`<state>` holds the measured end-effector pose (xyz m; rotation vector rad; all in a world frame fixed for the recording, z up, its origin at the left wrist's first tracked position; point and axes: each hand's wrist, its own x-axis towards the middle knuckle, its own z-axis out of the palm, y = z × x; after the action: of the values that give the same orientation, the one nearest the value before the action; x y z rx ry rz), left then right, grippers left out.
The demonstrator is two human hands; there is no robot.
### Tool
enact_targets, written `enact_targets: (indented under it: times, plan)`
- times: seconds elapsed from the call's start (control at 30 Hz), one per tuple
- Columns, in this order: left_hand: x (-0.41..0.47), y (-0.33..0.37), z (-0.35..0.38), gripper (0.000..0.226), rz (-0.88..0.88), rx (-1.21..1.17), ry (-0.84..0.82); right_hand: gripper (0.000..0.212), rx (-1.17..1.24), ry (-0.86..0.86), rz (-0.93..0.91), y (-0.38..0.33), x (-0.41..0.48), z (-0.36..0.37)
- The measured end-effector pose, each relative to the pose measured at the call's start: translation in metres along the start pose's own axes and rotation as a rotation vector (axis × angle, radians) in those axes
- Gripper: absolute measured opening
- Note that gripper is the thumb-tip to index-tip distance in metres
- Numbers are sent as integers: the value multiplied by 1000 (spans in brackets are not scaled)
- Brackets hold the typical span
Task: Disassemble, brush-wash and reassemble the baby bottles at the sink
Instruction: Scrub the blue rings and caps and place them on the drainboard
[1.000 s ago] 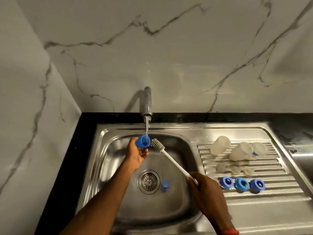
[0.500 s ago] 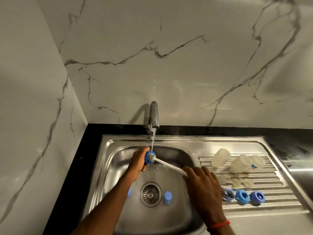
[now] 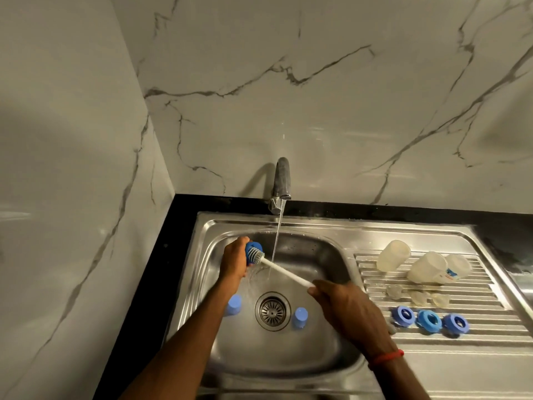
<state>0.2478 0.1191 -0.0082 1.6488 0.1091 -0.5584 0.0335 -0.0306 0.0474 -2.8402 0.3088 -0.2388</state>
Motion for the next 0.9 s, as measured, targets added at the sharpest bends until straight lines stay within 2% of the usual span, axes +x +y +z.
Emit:
enact_targets:
  times: [0.07, 0.17, 0.23, 0.43, 0.57, 0.63, 0.7, 0.77, 0.83, 0.9]
  plan:
    - [-3, 3, -1, 34, 20, 61, 30, 21, -138, 108, 35, -1, 2, -4]
    - [-7, 8, 1, 33, 76, 133, 53, 16, -255, 89, 99, -14, -1, -1]
    - [-9, 9, -1, 32, 98, 164, 76, 18, -264, 65, 57, -23, -6, 4]
    - [-22, -18, -17, 34, -51, 130, 76, 29, -95, -214, -80, -22, 7, -17]
    - [-25, -6, -21, 31, -17, 108, 106, 28, 203, -206, 173, -32, 12, -17]
    - [-26, 5, -22, 28, 31, 96, 128, 29, 94, -135, 185, -40, 5, -7]
    - [-26, 8, -22, 27, 55, 95, 144, 22, -158, -33, 128, -50, -7, 6]
    - [-26, 6, -24, 28, 41, 151, 149, 21, -294, -26, 54, -59, -16, 10]
    - [-24, 3, -27, 31, 24, 185, 130, 25, -390, 119, -74, -56, -19, 5]
    - [-24, 0, -28, 34, 14, 216, 51, 29, -465, 352, -247, -45, -13, -8]
